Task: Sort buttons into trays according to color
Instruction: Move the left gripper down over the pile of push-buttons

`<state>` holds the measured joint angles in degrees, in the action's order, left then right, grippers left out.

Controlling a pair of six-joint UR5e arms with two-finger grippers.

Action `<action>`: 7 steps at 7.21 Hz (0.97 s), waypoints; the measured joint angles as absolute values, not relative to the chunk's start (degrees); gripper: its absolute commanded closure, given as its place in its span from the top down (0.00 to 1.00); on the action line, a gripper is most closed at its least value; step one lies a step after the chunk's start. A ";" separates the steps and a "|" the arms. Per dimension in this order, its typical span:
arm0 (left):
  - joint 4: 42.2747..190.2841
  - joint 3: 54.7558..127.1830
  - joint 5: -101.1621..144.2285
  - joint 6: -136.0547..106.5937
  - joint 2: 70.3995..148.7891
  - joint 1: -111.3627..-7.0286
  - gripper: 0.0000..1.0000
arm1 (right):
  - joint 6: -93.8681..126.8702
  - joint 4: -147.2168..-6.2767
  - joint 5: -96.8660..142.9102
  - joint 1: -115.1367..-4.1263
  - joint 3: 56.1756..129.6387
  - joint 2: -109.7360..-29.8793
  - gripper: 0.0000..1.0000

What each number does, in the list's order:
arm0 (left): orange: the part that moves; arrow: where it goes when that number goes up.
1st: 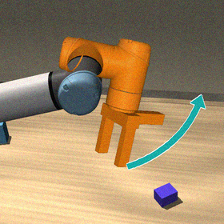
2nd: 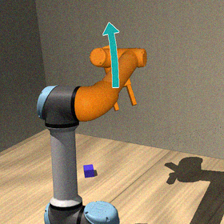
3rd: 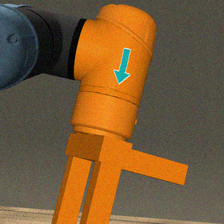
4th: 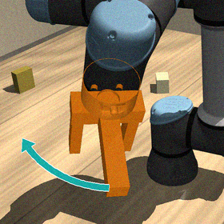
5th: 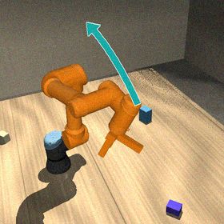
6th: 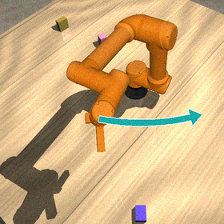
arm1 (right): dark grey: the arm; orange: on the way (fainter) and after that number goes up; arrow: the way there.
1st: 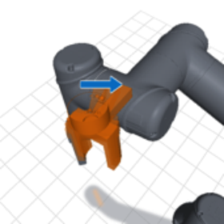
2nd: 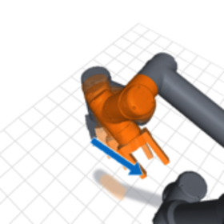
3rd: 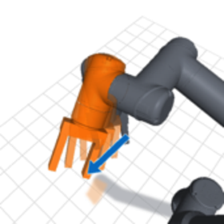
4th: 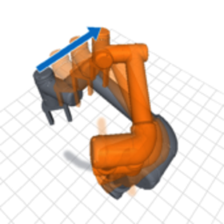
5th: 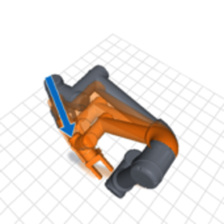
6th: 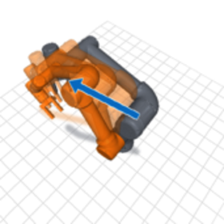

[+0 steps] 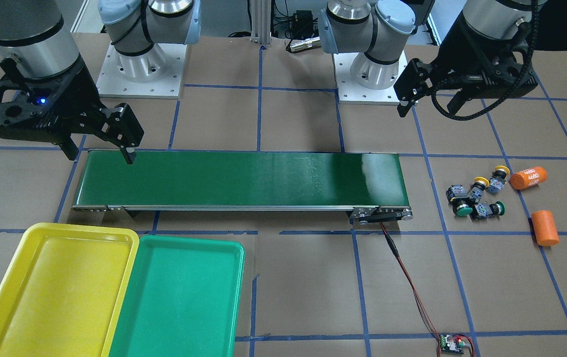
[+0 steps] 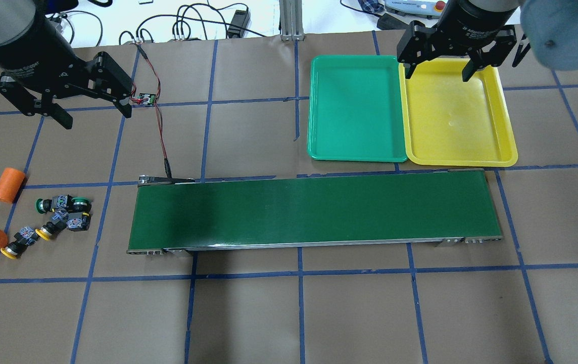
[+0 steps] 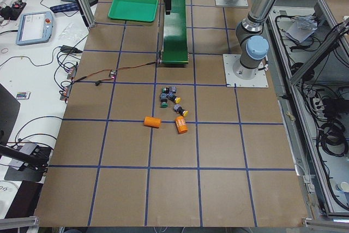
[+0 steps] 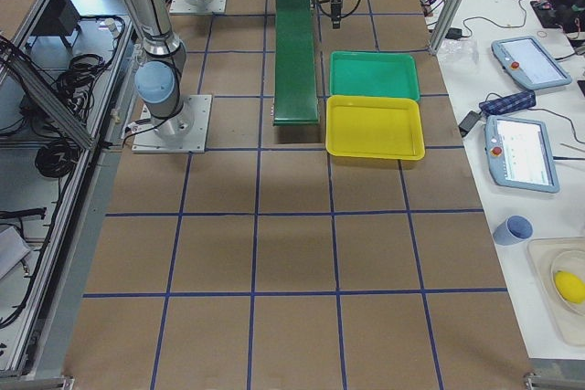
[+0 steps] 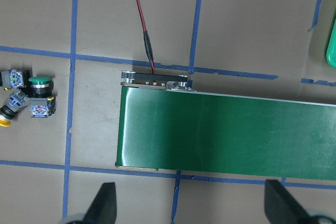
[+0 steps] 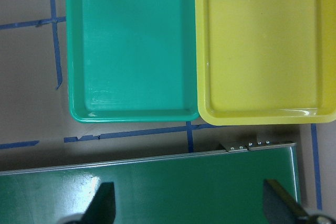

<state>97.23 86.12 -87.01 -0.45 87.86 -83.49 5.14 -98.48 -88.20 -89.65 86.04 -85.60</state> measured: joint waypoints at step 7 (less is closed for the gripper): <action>95.42 90.74 -87.85 6.12 89.19 -71.57 1.00 | 5.18 -98.49 -88.10 -89.75 86.13 -85.62 1.00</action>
<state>95.42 90.74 -87.85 6.12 89.19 -71.57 5.18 -98.49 -88.10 -89.75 86.13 -85.62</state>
